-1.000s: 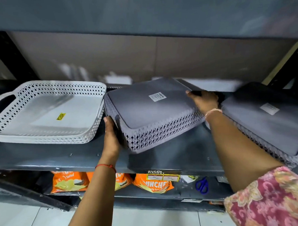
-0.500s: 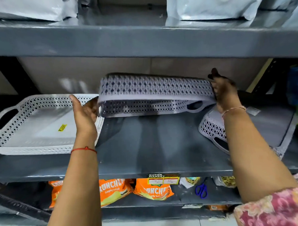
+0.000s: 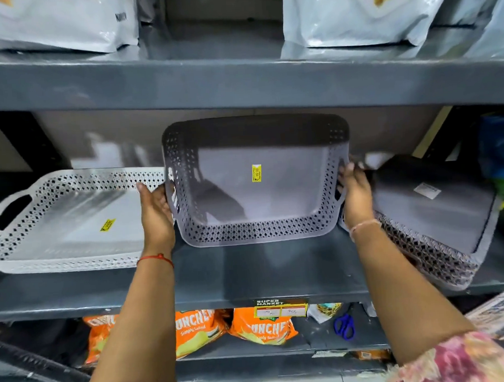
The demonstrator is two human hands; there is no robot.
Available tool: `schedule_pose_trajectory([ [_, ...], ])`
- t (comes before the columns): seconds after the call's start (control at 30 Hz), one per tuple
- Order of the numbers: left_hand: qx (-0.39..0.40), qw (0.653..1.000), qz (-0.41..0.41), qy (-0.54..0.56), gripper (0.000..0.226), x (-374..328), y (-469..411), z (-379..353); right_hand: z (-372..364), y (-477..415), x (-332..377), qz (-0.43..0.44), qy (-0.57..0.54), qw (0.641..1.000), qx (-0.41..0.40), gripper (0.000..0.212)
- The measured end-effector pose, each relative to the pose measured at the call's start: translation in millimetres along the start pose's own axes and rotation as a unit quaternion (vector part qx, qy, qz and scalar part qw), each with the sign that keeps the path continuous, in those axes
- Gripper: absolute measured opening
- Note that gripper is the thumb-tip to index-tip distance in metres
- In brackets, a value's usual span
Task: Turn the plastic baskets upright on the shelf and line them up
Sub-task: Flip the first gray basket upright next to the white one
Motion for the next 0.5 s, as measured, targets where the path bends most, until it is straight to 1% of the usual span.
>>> schedule_pose_trajectory([
  [0.03,-0.008,1.0,0.004,0.004,0.058,7,5,1,0,1,-10,-0.01,0.018,1.0,0.002,0.046],
  [0.1,-0.006,1.0,0.0,-0.001,0.06,14,15,-2,5,2,-24,-0.026,0.034,0.999,-0.007,0.047],
  [0.2,-0.009,0.999,0.031,0.004,0.066,6,19,-11,10,-2,-13,-0.009,0.048,0.998,-0.048,0.044],
  [0.27,0.021,0.999,0.045,-0.004,0.072,-2,11,-20,9,-7,-3,0.001,0.108,0.992,-0.06,0.043],
  [0.33,0.046,0.997,0.062,0.009,0.083,-4,0,-26,9,-16,1,-0.004,0.164,0.985,-0.06,0.041],
  [0.4,0.067,0.994,0.087,0.01,0.093,-5,2,-29,10,-21,-3,-0.025,0.229,0.971,-0.058,0.04],
  [0.5,0.101,0.986,0.135,-0.008,0.098,8,8,-27,15,-22,-20,-0.06,0.287,0.955,-0.056,0.04],
])
Point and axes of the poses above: each hand's wrist, its own y-axis away from the middle knuckle, its own z-axis out of the back of the hand, x = y × z, the point moved 8 cm from there along -y, towards the middle knuckle, and after that the axes turned 7 degrees about -z, right-handed, at the moved point
